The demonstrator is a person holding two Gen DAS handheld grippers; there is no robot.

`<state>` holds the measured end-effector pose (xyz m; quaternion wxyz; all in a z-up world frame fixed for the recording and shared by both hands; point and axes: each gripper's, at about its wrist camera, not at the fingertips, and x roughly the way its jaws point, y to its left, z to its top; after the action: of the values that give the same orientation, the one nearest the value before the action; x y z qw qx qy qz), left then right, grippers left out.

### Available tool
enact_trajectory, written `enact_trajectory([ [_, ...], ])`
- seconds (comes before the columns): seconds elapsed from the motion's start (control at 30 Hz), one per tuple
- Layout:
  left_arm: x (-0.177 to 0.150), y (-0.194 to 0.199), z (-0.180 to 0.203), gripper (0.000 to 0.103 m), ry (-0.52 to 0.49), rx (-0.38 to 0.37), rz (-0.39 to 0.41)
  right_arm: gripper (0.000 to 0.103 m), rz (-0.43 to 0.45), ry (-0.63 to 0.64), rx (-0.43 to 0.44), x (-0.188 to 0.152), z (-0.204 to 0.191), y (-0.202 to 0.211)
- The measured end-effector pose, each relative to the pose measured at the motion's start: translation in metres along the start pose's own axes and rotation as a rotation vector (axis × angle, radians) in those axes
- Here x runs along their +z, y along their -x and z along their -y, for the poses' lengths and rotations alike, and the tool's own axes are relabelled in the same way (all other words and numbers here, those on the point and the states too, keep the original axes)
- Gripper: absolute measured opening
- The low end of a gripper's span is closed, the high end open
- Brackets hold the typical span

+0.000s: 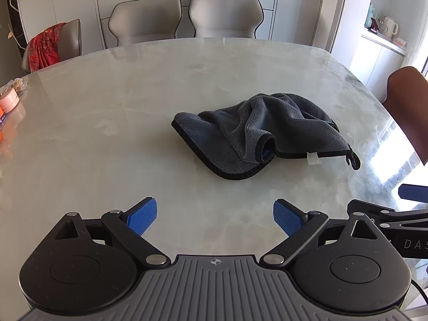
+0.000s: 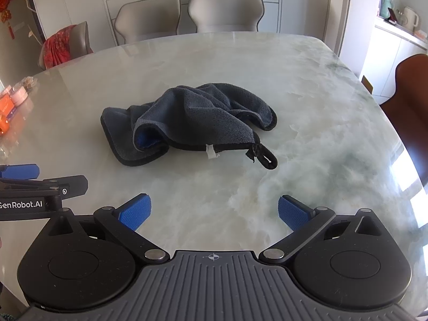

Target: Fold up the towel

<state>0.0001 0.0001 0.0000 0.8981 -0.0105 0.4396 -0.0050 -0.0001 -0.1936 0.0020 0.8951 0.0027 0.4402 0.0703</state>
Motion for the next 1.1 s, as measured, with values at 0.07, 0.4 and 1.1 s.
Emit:
enact_trajectory([
  [0.07,0.0,0.0,0.0,0.096,0.001,0.0,-0.001,0.102,-0.002,0.0,0.001,0.0,0.0,0.0],
  [0.4,0.001,-0.001,-0.002,0.096,0.003,0.001,-0.006,0.102,-0.012,0.001,0.003,0.0,0.0,-0.003],
  [1.1,0.001,-0.004,0.002,0.096,-0.001,-0.01,-0.027,0.102,-0.015,-0.005,-0.008,0.001,0.004,-0.006],
])
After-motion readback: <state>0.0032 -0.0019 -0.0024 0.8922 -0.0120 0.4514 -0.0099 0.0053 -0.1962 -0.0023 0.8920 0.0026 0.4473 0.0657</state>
